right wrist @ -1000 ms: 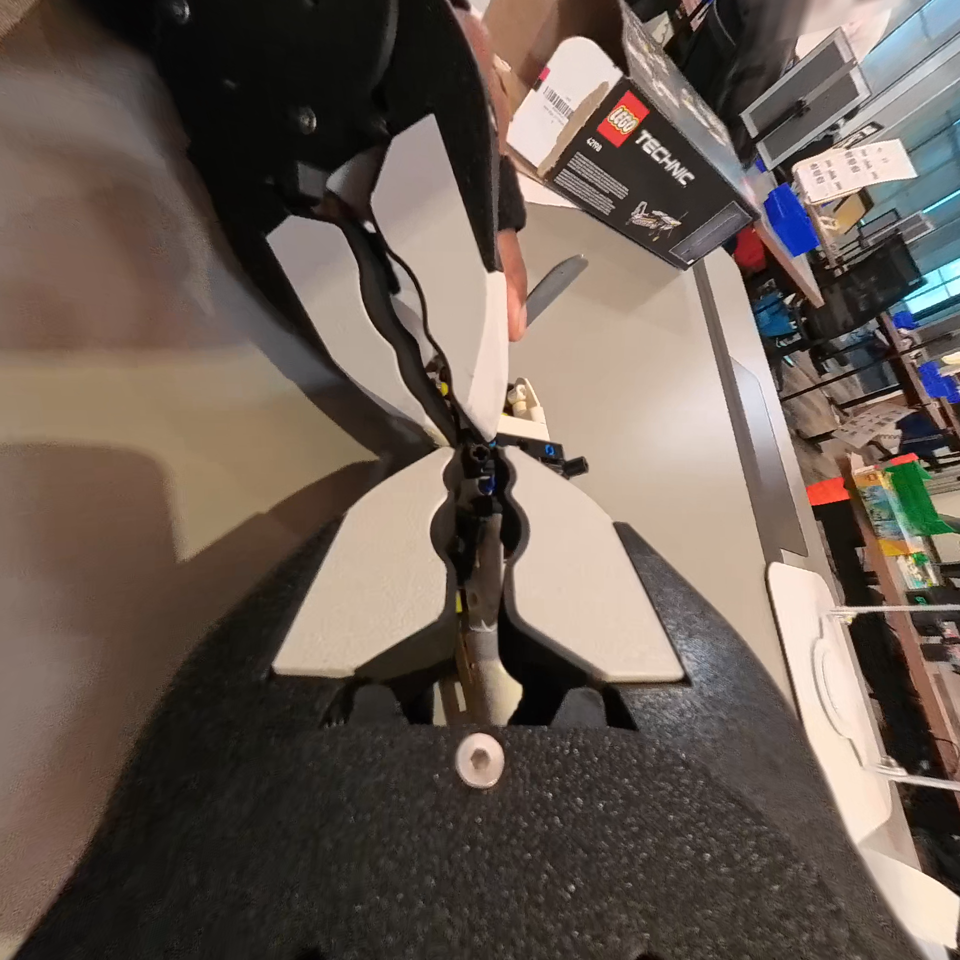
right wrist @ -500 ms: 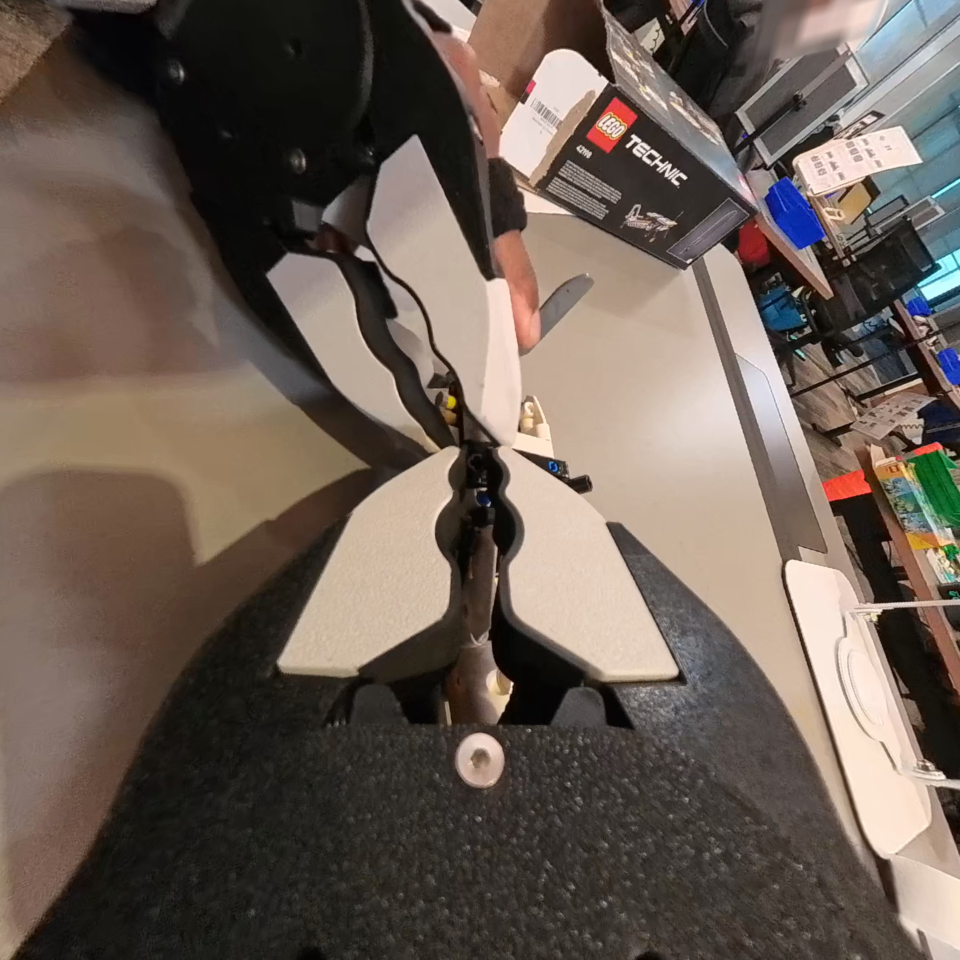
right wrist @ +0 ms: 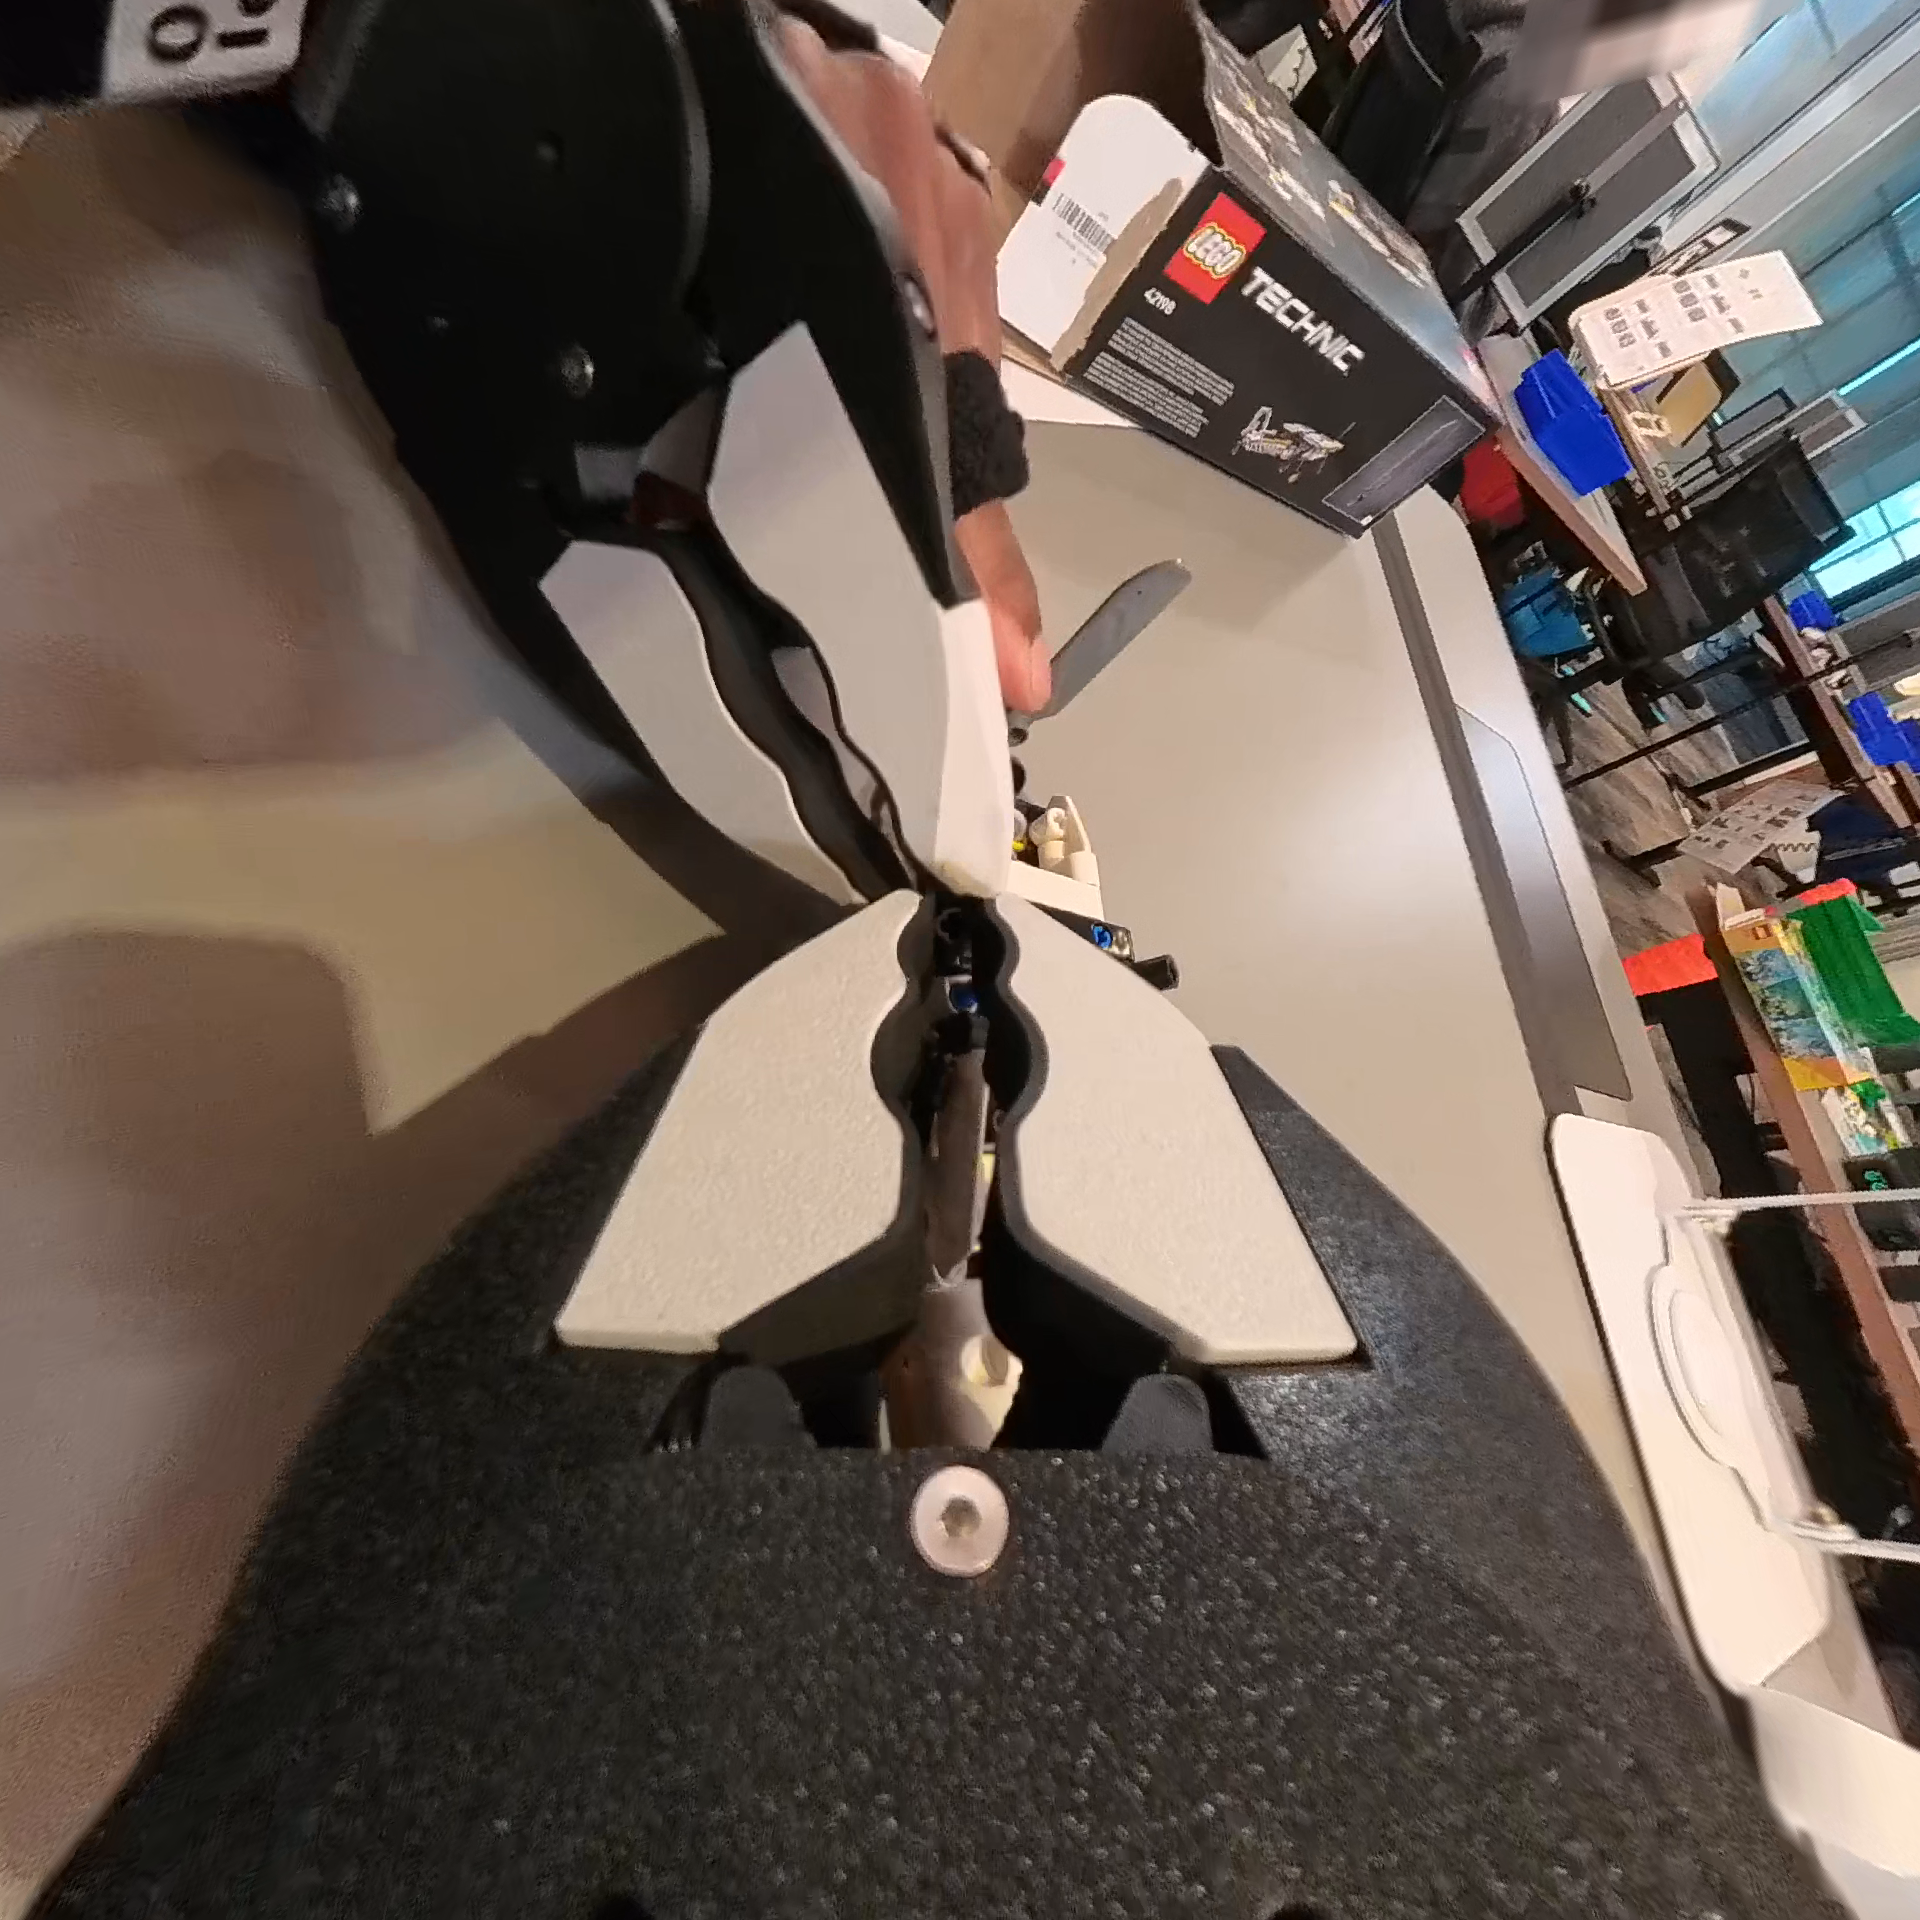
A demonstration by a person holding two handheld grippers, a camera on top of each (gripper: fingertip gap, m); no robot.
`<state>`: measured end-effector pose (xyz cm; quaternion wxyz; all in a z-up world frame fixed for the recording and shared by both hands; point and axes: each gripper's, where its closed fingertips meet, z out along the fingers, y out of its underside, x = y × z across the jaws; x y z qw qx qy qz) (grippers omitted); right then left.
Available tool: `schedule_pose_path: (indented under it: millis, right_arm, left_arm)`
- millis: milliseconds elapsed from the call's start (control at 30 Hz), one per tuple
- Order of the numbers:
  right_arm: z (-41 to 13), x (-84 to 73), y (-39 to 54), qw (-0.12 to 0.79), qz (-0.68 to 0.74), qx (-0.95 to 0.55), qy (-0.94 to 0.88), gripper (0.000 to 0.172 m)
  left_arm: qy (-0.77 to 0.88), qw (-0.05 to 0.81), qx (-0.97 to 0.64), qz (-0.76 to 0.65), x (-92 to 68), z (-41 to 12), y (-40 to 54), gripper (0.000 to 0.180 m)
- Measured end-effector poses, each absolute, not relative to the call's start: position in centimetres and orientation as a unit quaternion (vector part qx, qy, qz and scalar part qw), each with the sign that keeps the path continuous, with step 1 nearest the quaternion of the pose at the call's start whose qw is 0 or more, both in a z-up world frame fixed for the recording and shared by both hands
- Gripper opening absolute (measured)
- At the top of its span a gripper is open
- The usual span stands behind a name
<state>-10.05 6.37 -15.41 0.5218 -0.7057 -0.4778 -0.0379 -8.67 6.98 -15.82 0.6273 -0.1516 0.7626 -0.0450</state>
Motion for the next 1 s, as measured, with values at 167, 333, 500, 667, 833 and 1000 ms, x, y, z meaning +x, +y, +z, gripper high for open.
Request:
schedule_pose_path:
  millis: [167,333,500,667,833,1000]
  right_arm:
    - [-15.41,-10.16,6.05,0.522,-0.039,-0.698,-0.490,0.007]
    - [-15.24,-10.05,6.03,0.523,-0.028,-0.699,-0.486,0.007]
    - [-15.29,-9.95,5.91,0.524,-0.021,-0.700,-0.484,0.007]
    - [-15.33,-9.94,5.64,0.526,-0.018,-0.697,-0.487,0.007]
    - [-15.32,-9.84,5.54,0.525,-0.011,-0.701,-0.482,0.007]
    - [-15.29,-9.64,5.54,0.527,0.003,-0.714,-0.461,0.007]
  left_arm:
    - [0.754,0.634,-0.152,-0.082,-9.02,-15.77,6.82,0.011]
    - [0.750,0.634,-0.165,-0.093,-8.94,-15.59,6.77,0.011]
    - [0.750,0.633,-0.166,-0.096,-8.96,-15.60,6.79,0.012]
    - [0.751,0.633,-0.161,-0.102,-9.10,-15.60,6.58,0.012]
    - [0.749,0.634,-0.158,-0.106,-9.12,-15.59,6.54,0.011]
    - [0.747,0.637,-0.159,-0.108,-9.11,-15.55,6.59,0.011]
